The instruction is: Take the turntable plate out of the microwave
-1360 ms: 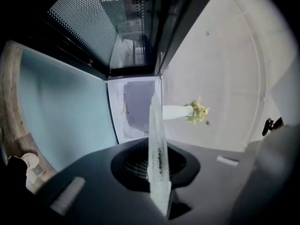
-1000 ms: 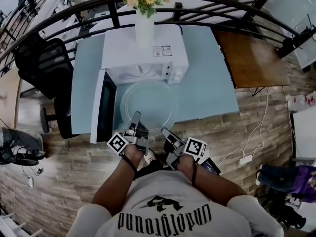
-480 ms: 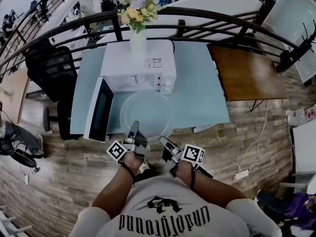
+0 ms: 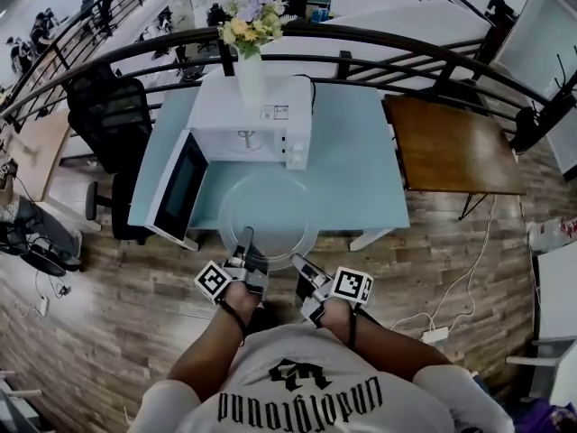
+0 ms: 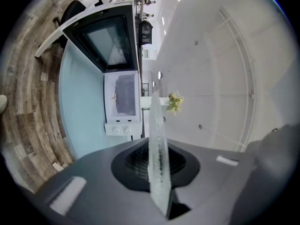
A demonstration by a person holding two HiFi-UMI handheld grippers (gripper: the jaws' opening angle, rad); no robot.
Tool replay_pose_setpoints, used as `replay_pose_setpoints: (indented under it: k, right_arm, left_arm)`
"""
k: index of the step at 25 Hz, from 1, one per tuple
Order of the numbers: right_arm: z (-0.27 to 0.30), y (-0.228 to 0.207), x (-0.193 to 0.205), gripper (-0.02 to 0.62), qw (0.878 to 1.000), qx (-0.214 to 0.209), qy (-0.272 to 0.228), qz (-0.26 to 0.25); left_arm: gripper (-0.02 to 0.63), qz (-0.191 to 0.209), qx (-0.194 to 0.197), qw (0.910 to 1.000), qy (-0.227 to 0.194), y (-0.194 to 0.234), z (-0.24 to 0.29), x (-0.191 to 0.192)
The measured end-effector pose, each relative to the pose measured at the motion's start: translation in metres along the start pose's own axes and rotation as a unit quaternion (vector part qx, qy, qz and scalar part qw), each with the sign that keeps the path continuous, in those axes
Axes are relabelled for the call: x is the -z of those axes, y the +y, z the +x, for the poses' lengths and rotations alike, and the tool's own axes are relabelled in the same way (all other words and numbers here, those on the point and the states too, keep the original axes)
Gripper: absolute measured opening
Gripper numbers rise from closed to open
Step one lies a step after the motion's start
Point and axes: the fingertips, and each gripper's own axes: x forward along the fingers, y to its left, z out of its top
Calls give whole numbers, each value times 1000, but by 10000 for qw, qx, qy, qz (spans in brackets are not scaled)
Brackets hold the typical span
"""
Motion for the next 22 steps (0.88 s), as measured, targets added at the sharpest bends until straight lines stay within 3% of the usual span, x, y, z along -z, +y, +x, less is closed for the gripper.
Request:
replay_pose_setpoints:
  k: [4, 16, 19, 22]
  right_arm:
    - [-23, 3, 6, 35, 9997, -216, 80, -32]
    - [-81, -1, 32, 35, 9996, 31, 277, 98]
    - [-81, 9, 33, 35, 9990, -344, 272, -34]
    - [-84, 13, 35, 35, 9987, -428, 262, -54]
  left_arm:
    - [73, 7, 13, 9999, -101, -5, -18, 22]
    - [72, 104, -2, 9995, -284, -20, -62, 60]
    - [73, 112, 53, 9994, -312, -26, -67, 63]
    - [72, 147, 76, 9993, -328, -30, -71, 65]
